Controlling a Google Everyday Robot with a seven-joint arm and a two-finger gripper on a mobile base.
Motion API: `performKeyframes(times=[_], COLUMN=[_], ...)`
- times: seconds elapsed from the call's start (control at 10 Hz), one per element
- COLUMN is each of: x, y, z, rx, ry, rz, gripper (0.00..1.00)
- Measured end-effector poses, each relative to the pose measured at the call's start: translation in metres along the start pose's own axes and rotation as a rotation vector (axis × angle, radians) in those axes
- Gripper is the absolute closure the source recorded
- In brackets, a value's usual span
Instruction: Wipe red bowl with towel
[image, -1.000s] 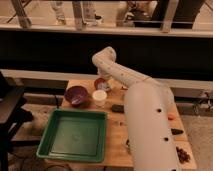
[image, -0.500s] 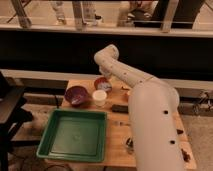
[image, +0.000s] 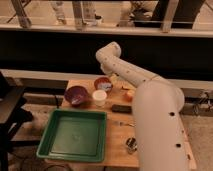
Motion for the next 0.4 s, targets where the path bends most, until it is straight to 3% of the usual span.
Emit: performKeyframes(times=[0.1, 0.2, 0.4], x=[0.003, 0.0016, -0.0032], y=[0.001, 0.0013, 0.0066], z=[-0.0073, -0.0105, -0.0019], rx=[-0.005, -0.008, -0.012], ry=[-0.001, -0.007, -0.015], rz=[-0.001, -0.006, -0.014], gripper=[0.29, 0.42, 0.6])
